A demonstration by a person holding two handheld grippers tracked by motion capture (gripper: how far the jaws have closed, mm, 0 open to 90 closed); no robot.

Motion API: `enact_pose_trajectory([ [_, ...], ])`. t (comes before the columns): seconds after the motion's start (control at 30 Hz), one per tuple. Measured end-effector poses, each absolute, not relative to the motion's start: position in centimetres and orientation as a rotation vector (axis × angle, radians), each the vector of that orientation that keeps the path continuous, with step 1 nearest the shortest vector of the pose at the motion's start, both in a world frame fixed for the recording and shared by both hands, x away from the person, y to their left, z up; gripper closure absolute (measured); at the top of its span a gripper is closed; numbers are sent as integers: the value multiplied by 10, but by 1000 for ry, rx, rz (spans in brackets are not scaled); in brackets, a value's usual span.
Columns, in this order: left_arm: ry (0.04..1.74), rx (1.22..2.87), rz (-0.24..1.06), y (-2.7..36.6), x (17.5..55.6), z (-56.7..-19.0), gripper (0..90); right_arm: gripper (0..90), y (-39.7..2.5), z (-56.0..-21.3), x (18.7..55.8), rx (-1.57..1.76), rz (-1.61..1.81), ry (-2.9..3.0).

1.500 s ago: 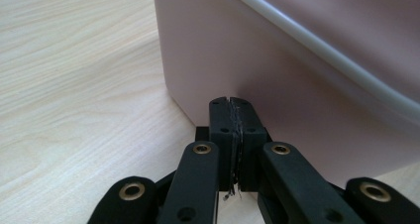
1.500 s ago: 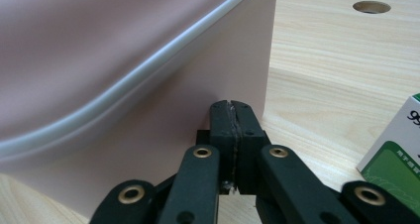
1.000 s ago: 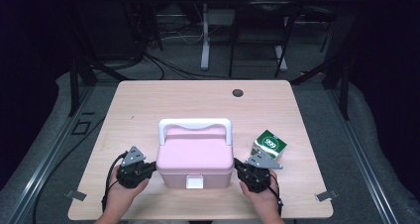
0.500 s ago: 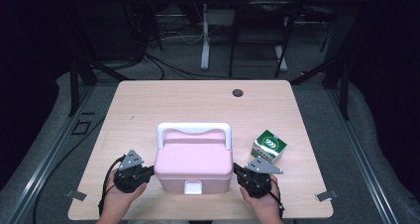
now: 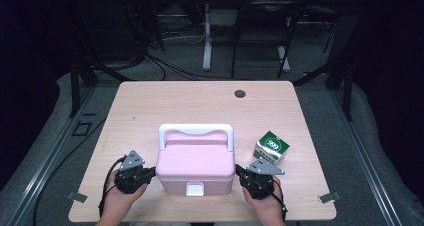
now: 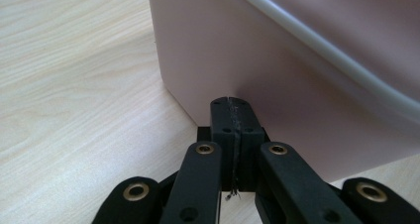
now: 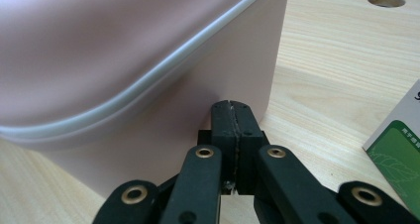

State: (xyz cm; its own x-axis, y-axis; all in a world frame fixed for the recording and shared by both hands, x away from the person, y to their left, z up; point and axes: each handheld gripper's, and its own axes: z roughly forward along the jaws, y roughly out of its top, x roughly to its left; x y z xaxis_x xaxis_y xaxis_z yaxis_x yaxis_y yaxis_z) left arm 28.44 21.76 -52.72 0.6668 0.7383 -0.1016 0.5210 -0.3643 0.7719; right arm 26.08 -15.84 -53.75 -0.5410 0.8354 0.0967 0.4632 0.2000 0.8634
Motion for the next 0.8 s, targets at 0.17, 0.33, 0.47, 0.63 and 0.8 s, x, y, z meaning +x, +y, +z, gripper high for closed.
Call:
enact_pose_trajectory([
  [0.17,957,2044,329,219,285,-524,886,900,-161,-535,261,1203,1317,2097],
  [0.33,945,2054,324,220,286,-517,882,900,-163,-528,262,1193,1293,2132],
  [0.47,948,2035,310,223,288,-508,881,900,-167,-516,263,1197,1295,2126],
  [0.63,947,2024,315,227,290,-496,866,900,-171,-505,265,1215,1311,2117],
  [0.8,948,2006,305,232,293,-482,809,900,-175,-494,268,1223,1345,2121],
])
